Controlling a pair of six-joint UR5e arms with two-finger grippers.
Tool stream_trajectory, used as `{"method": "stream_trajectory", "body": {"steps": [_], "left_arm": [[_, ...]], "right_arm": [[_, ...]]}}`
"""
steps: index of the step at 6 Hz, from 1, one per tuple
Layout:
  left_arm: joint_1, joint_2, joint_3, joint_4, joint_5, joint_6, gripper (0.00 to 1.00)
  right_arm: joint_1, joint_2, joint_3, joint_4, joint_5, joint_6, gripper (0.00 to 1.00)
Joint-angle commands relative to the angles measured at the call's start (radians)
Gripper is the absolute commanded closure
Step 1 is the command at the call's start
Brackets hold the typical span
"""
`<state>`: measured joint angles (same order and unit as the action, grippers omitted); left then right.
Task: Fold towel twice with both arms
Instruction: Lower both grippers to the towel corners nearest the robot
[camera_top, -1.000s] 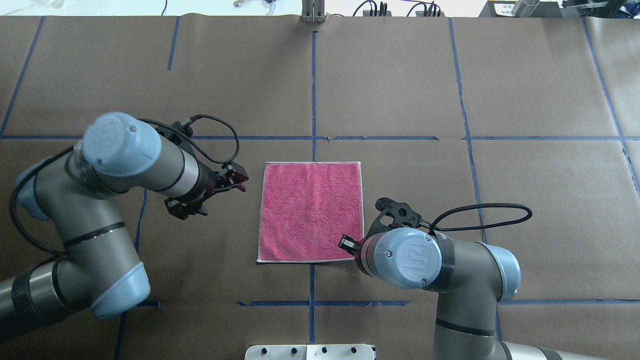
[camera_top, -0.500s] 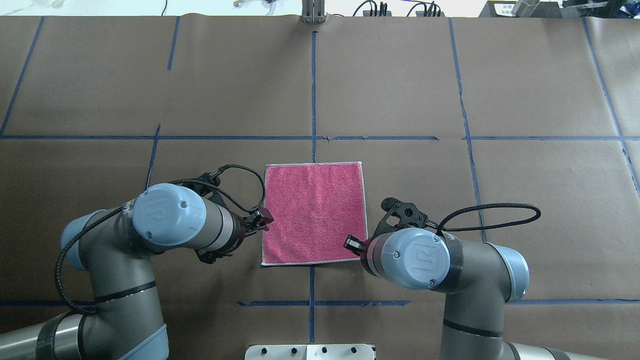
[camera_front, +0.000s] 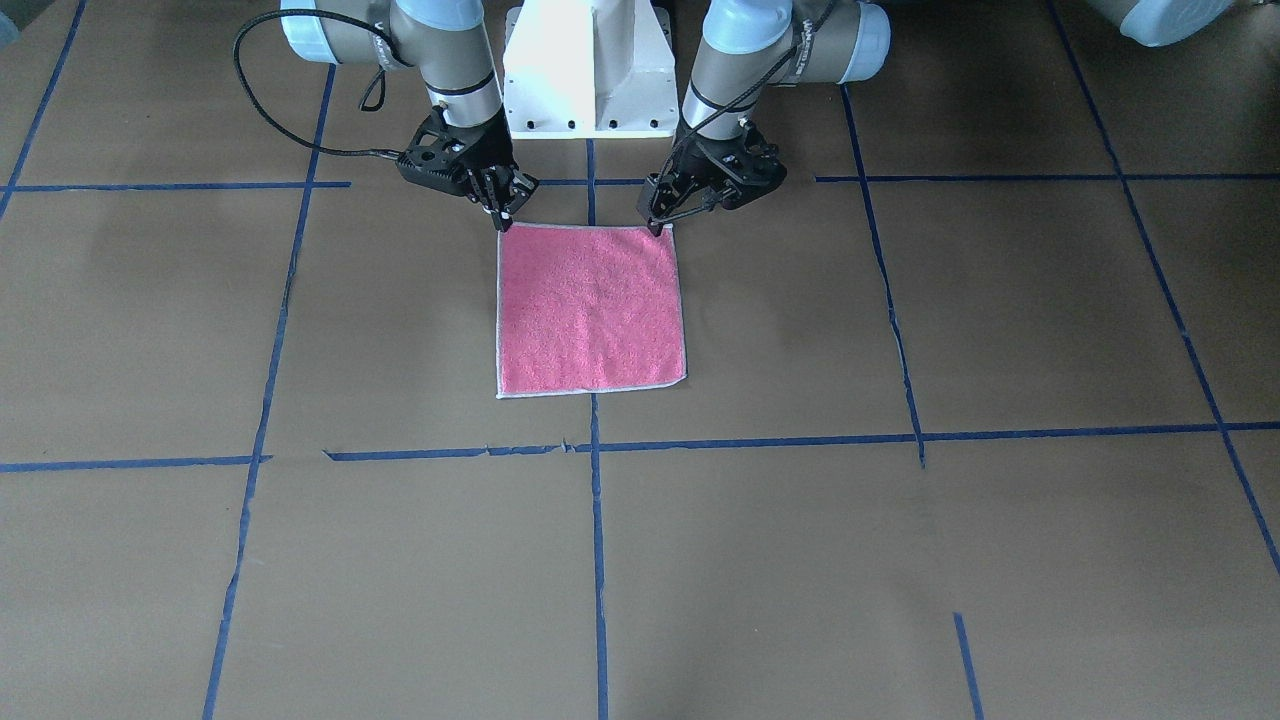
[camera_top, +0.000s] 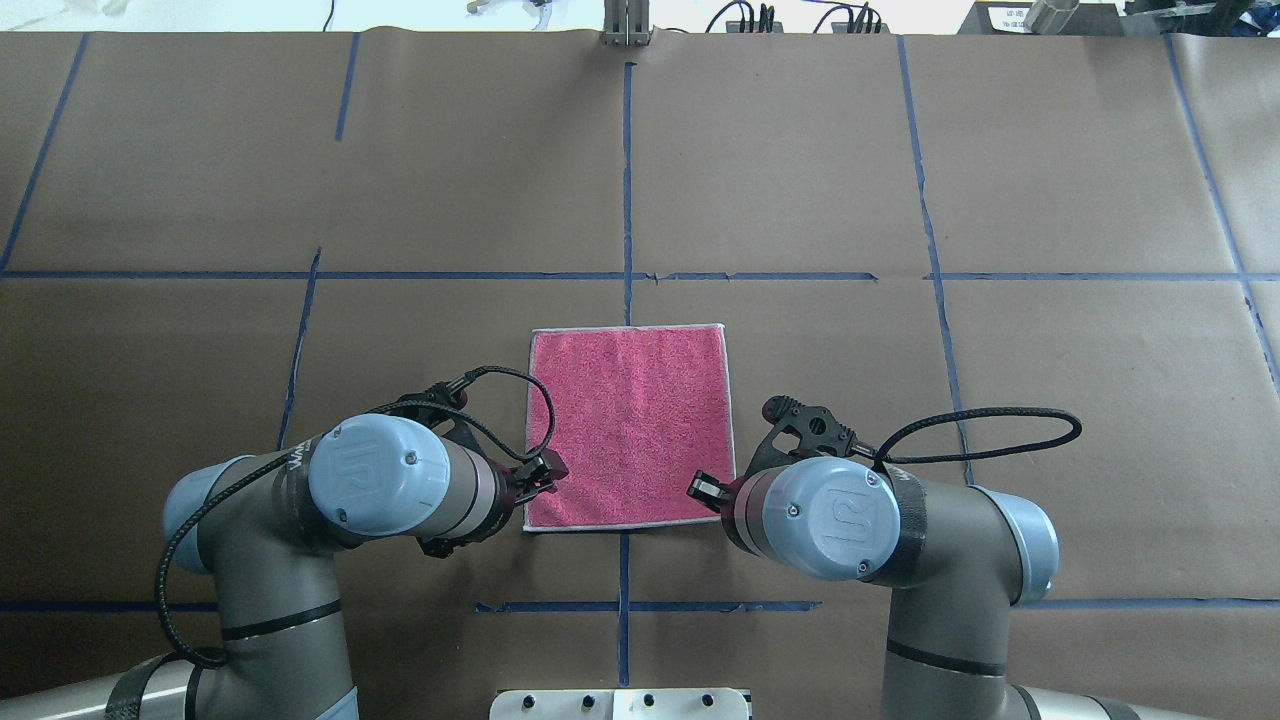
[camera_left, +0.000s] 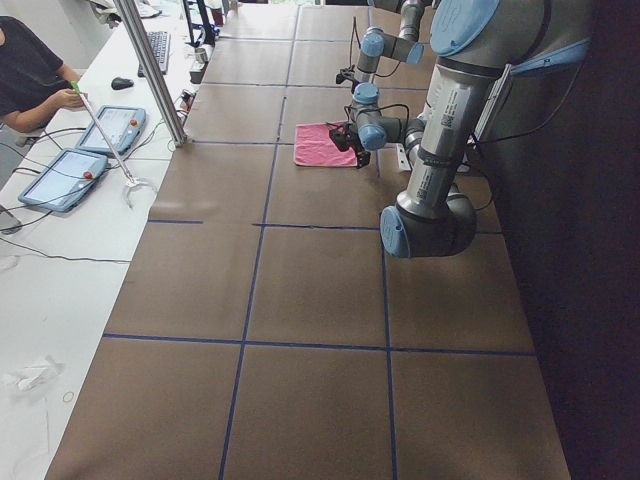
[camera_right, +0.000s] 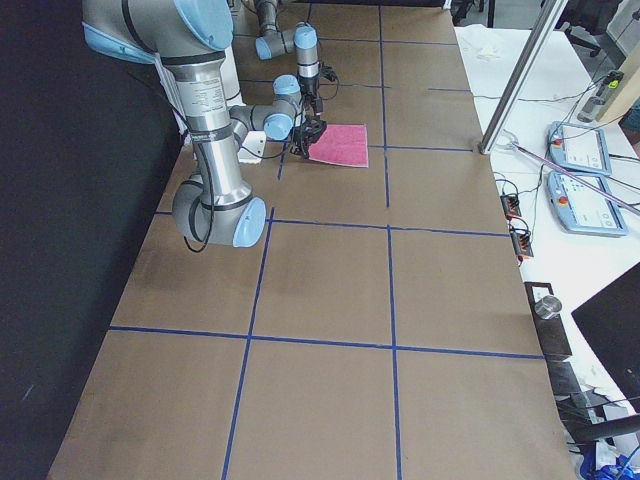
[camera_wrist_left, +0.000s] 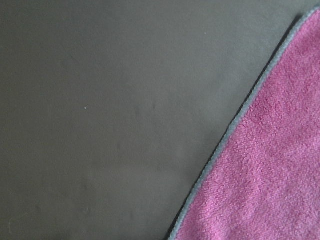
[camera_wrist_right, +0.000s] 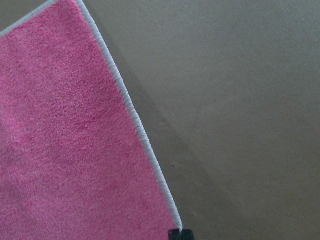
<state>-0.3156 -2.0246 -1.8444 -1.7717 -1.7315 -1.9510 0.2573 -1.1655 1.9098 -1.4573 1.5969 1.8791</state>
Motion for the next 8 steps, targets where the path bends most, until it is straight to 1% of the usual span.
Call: {"method": "stream_trajectory", "body": {"steps": [1,2,3,6,7,8], "left_arm": [[0.003,-0.013,0.019,0.000,0.004,0.000,0.05],[0.004,-0.013,0.022,0.000,0.004,-0.002,0.11],[0.004,-0.014,0.025,0.000,0.003,-0.002,0.14],[0.006,-0.048,0.083,-0.009,0.001,0.000,0.14],[0.006,-0.057,0.085,-0.008,0.001,0.000,0.16],[0.006,-0.057,0.085,-0.006,0.001,0.000,0.20]], "right_arm": [[0.002,0.003,0.000,0.000,-0.002,0.000,0.99],[0.002,0.003,0.000,0.000,-0.002,0.000,0.99],[0.002,0.004,0.002,0.000,-0.002,0.000,0.99],[0.003,0.001,0.000,0.000,0.000,0.000,0.99],[0.004,0.001,0.000,0.000,0.000,0.000,0.99],[0.004,0.001,0.000,0.000,0.000,0.000,0.99]]}}
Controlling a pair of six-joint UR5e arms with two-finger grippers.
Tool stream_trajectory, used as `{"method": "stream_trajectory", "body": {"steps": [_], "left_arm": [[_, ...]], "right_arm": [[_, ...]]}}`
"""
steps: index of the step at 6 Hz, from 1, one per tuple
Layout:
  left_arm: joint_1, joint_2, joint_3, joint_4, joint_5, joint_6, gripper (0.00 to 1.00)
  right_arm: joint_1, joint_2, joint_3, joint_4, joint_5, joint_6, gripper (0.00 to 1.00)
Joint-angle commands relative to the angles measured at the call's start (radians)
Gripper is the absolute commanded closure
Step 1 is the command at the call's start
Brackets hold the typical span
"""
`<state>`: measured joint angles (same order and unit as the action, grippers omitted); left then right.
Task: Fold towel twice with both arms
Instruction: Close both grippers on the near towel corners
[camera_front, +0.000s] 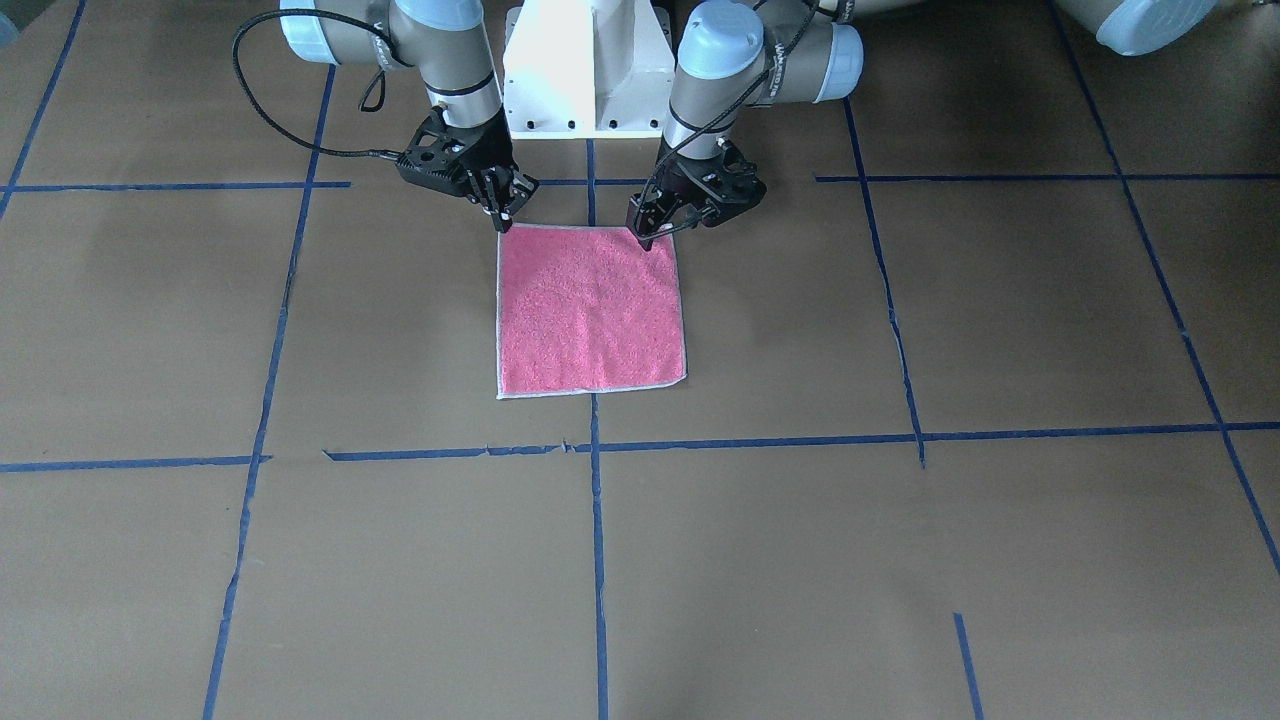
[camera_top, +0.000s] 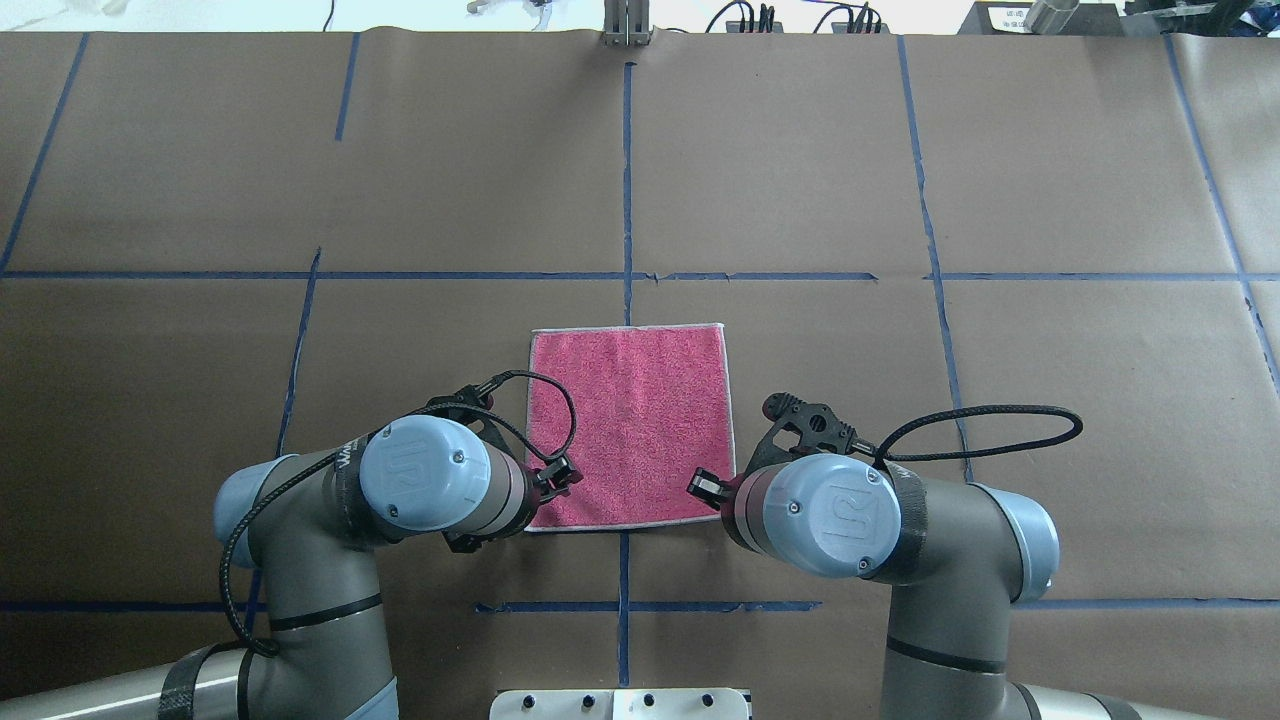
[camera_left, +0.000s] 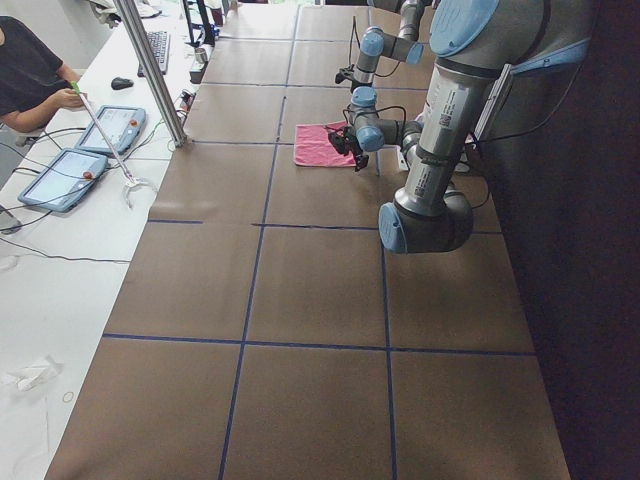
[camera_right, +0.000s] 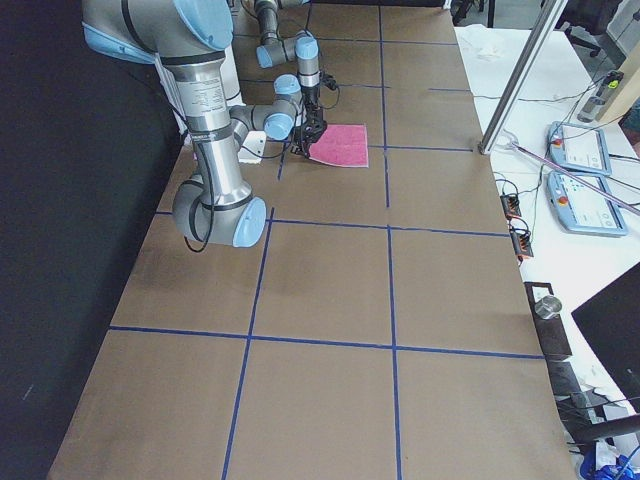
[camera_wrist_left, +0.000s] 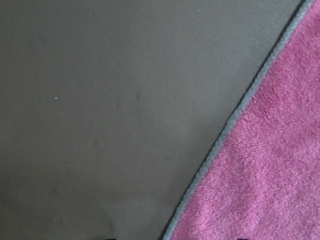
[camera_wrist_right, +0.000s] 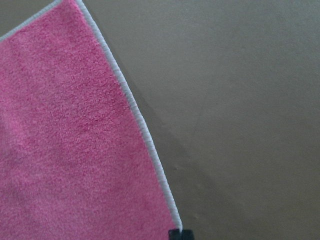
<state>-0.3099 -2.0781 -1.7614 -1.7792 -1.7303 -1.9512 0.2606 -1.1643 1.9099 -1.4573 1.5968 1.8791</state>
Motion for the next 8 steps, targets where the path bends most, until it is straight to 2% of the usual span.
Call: {"method": "stream_trajectory", "body": {"steps": [1,2,6,8], "left_arm": [[0.002,-0.004,0.002,0.000,0.000,0.000,0.24],[0.002,-0.002,0.002,0.001,0.000,-0.002,0.32],[0.002,0.007,-0.007,0.006,-0.005,-0.003,0.35],[0.003,0.007,-0.004,0.006,-0.005,-0.005,0.40]], "right_arm": [[0.000,0.000,0.000,0.000,0.000,0.000,0.99],[0.003,0.000,0.000,0.000,0.000,0.000,0.99],[0.003,0.000,0.000,-0.002,0.000,0.000,0.99],[0.003,0.000,0.000,-0.002,0.000,0.000,0.99]]}}
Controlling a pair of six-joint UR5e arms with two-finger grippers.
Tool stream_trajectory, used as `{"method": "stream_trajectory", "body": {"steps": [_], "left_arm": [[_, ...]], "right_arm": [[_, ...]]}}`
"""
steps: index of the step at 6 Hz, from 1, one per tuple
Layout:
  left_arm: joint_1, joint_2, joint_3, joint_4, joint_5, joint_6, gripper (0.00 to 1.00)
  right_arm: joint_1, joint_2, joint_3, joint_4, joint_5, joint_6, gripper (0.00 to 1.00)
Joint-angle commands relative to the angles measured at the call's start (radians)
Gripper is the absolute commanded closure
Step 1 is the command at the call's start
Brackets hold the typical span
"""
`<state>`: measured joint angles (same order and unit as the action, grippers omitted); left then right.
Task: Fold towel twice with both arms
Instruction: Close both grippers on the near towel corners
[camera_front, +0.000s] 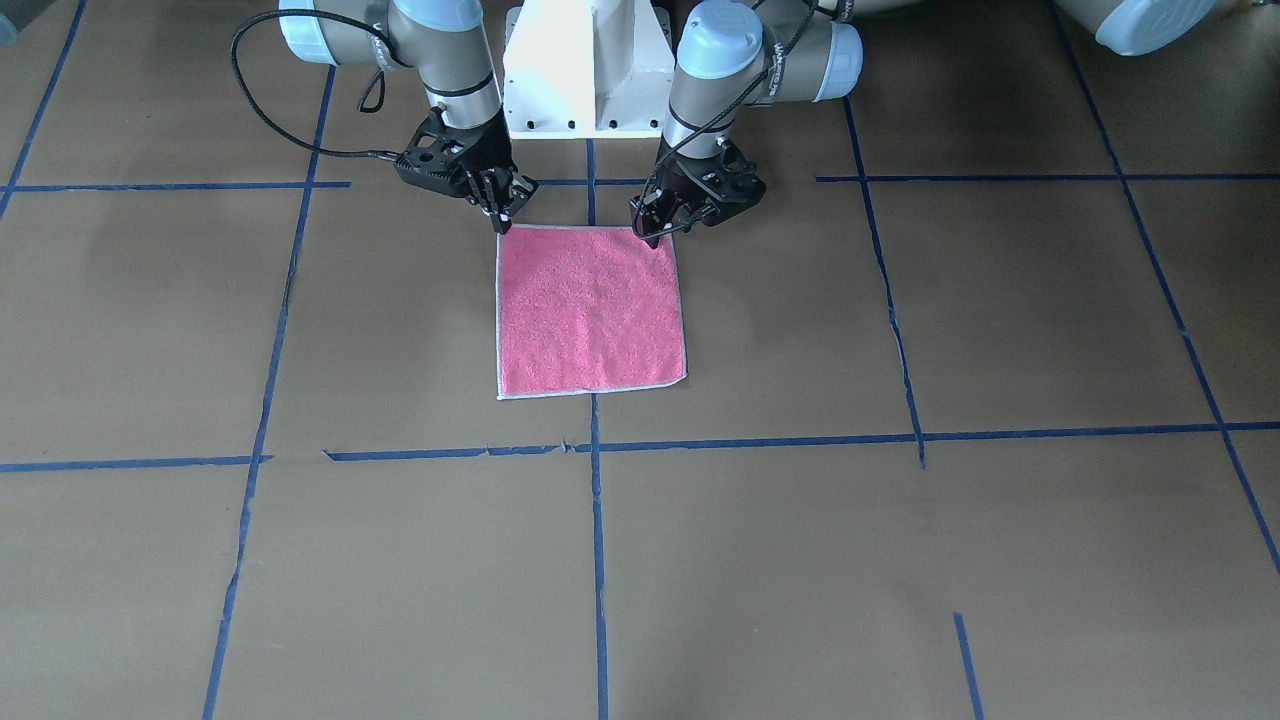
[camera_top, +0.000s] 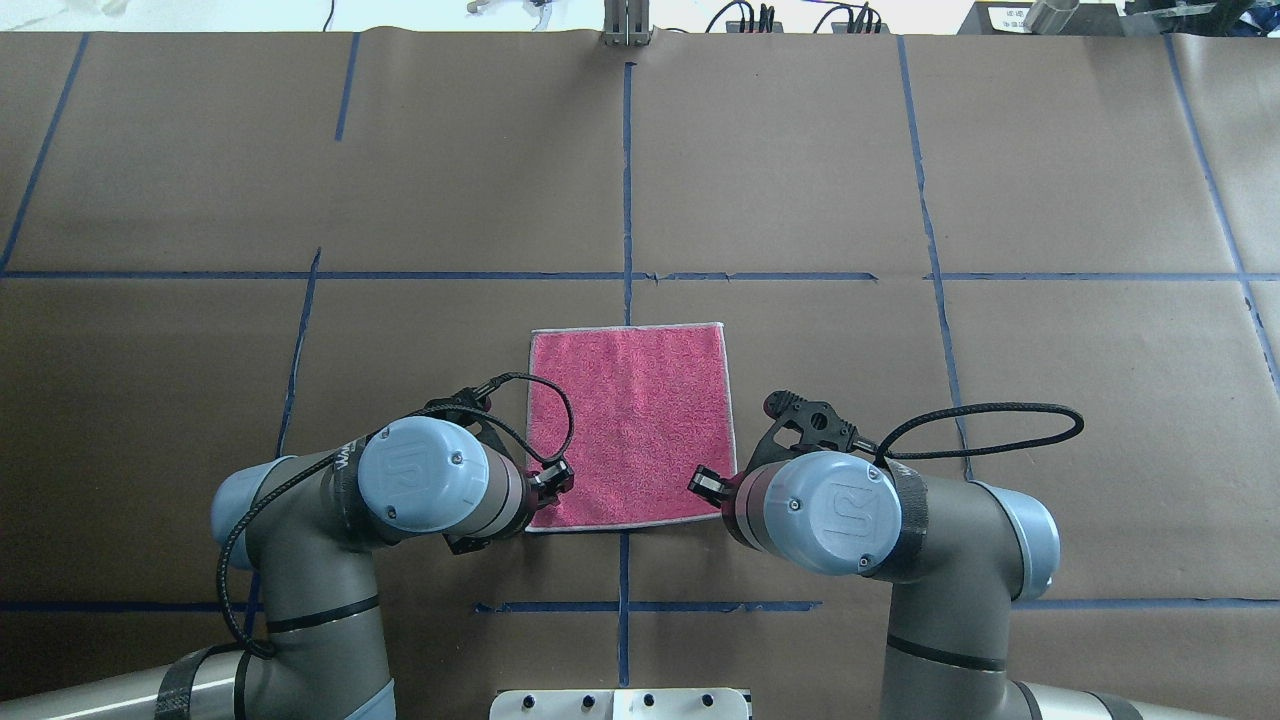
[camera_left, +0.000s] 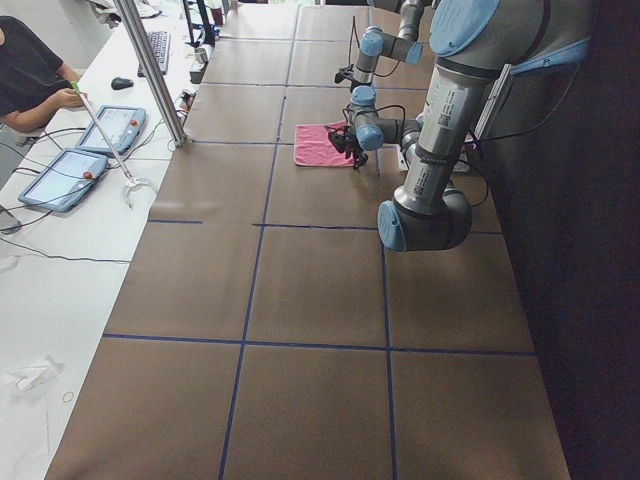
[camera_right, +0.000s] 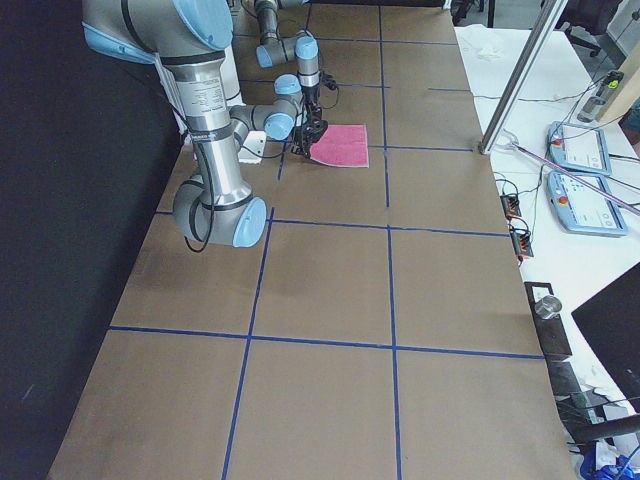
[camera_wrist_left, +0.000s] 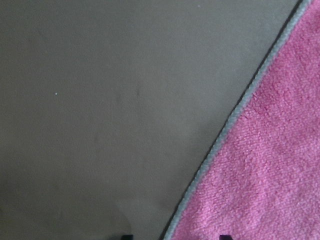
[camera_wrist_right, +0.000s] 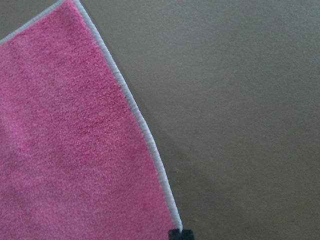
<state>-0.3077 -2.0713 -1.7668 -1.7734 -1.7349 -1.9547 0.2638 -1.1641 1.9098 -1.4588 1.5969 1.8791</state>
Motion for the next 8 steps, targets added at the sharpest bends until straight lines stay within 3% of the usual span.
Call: {"method": "stream_trajectory", "body": {"steps": [1,2,3,4,5,8], "left_arm": [[0.004,0.000,-0.006,0.000,-0.002,-0.001,0.44],[0.006,0.000,-0.002,0.000,-0.003,-0.003,0.54],[0.006,0.000,-0.003,0.000,-0.003,-0.001,0.83],[0.006,0.002,-0.003,0.002,-0.003,-0.001,0.95],[0.006,0.002,-0.016,0.003,-0.005,-0.001,1.00],[-0.002,0.005,-0.109,0.009,-0.005,-0.038,1.00]], "right_arm": [[0.002,0.000,0.000,0.000,0.000,0.000,0.99],[0.002,0.000,0.000,0.000,0.000,0.000,0.99],[0.002,0.000,-0.002,0.000,0.000,0.000,0.99],[0.003,0.000,-0.002,0.000,0.000,0.000,0.99],[0.003,0.000,-0.002,-0.002,0.000,0.000,0.99],[0.006,-0.028,0.052,-0.003,0.017,0.000,0.99]]}}
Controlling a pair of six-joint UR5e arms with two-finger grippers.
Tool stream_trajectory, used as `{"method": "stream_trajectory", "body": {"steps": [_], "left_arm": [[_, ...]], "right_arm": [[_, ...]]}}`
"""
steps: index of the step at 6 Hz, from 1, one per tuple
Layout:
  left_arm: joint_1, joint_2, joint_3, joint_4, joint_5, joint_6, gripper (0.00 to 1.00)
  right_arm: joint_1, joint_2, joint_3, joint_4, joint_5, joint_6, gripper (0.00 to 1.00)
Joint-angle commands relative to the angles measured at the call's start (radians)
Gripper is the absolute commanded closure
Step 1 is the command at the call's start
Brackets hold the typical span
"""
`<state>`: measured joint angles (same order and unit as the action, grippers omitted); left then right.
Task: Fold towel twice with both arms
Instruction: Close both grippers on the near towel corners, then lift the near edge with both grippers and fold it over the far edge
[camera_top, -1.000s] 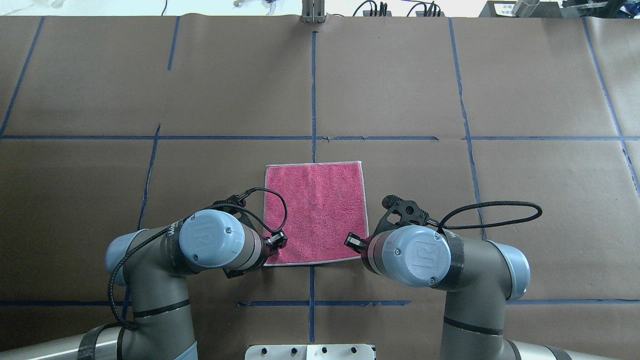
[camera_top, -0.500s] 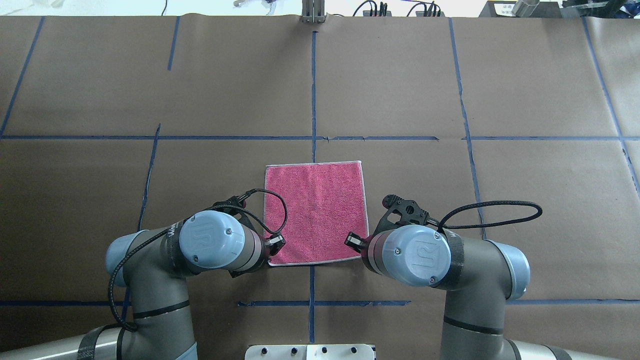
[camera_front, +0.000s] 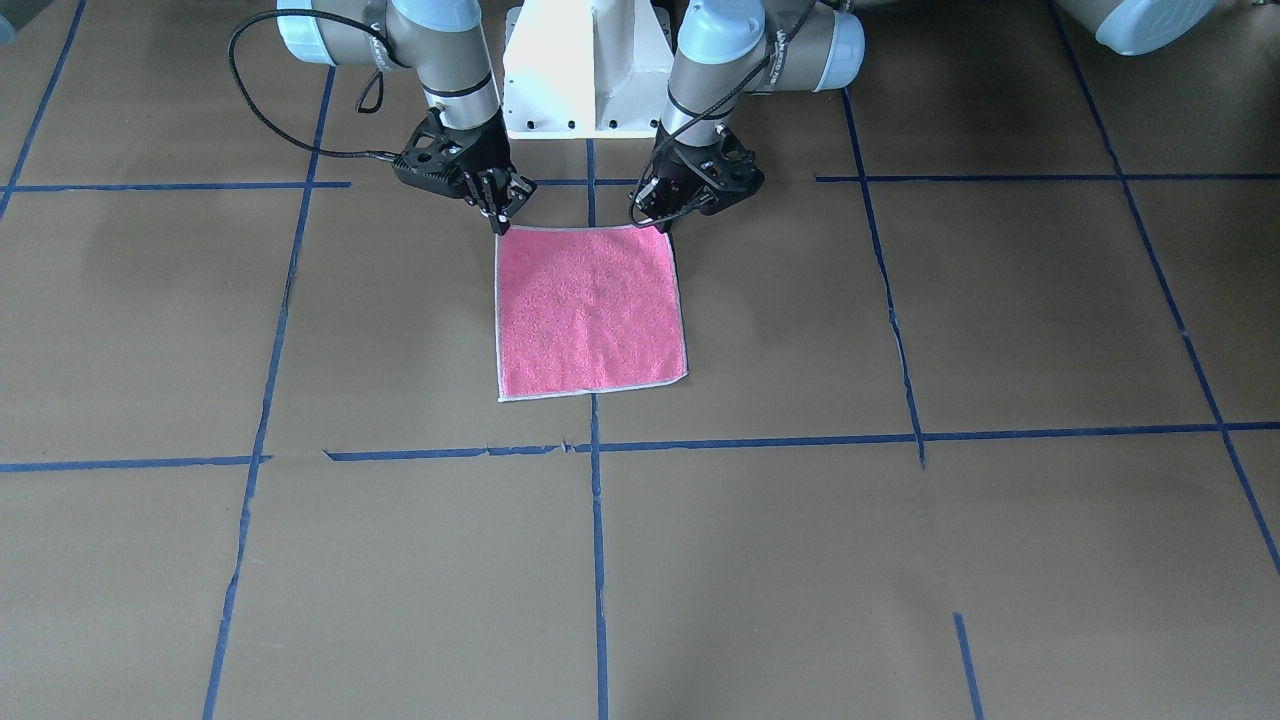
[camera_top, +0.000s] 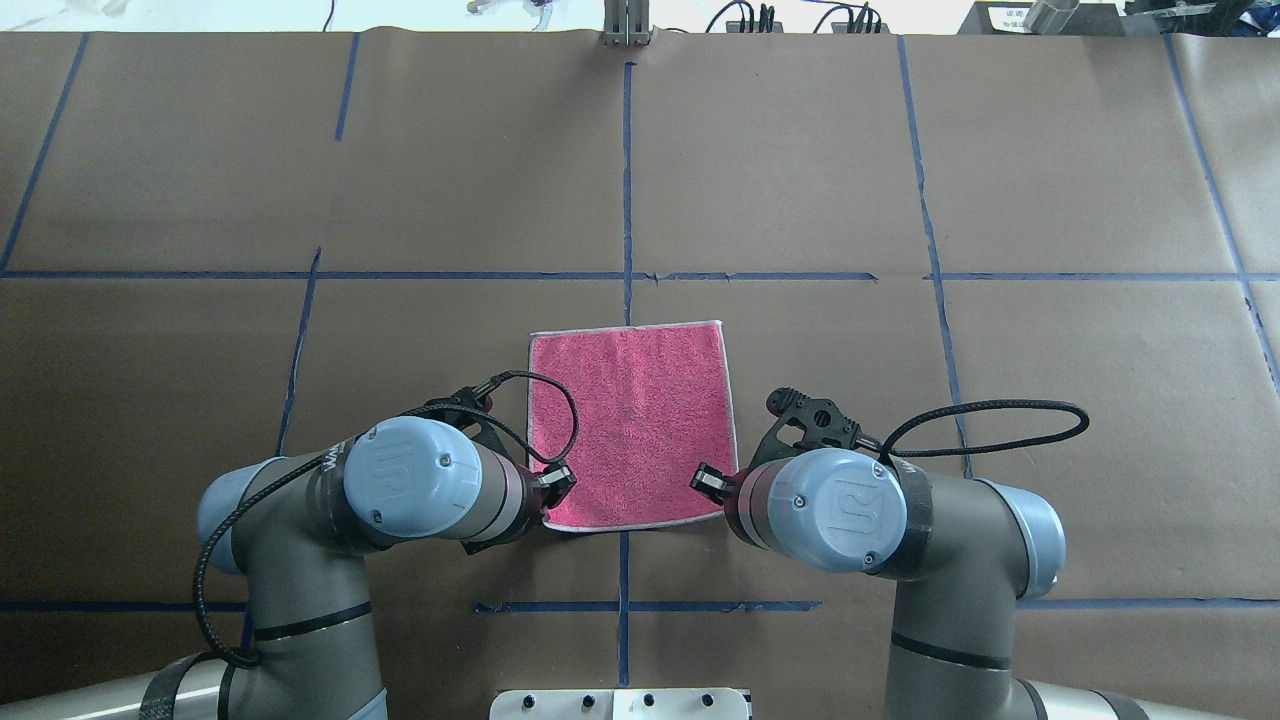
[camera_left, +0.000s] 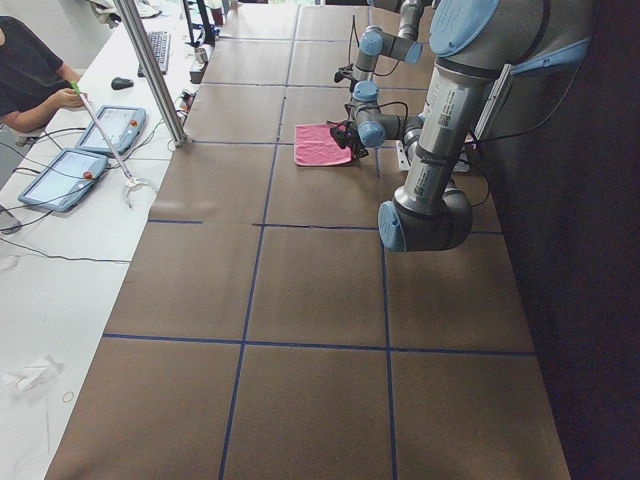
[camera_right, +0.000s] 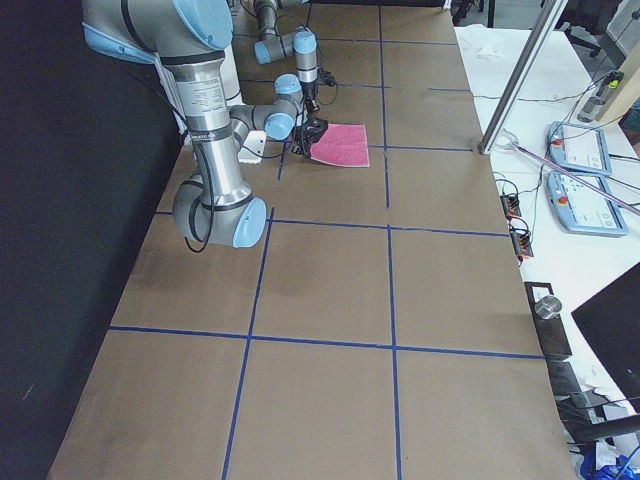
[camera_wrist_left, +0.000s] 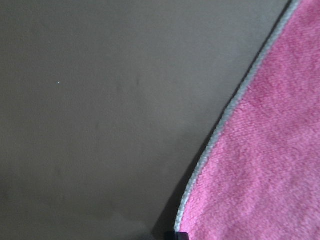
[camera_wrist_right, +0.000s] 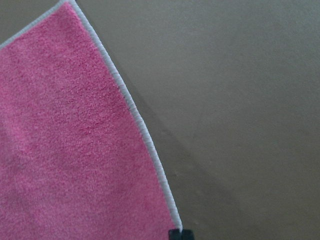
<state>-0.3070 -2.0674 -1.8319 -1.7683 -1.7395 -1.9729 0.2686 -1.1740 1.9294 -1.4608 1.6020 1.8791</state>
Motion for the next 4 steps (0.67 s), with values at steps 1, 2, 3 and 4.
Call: {"method": "stream_trajectory", "body": {"steps": [1,2,3,4], "left_arm": [[0.002,0.004,-0.072,0.019,0.000,-0.046,1.00],[-0.007,0.003,-0.082,0.020,0.000,-0.046,1.00],[-0.071,-0.011,-0.069,0.020,0.000,-0.043,1.00],[-0.136,-0.026,-0.034,0.009,0.000,-0.032,1.00]], "right_arm": [[0.001,-0.050,0.089,-0.001,0.022,0.000,0.99],[0.033,-0.044,0.091,-0.001,0.029,0.000,0.99],[0.111,-0.027,0.083,0.000,0.064,-0.002,0.98],[0.160,0.034,0.016,0.000,0.065,-0.002,0.98]]}}
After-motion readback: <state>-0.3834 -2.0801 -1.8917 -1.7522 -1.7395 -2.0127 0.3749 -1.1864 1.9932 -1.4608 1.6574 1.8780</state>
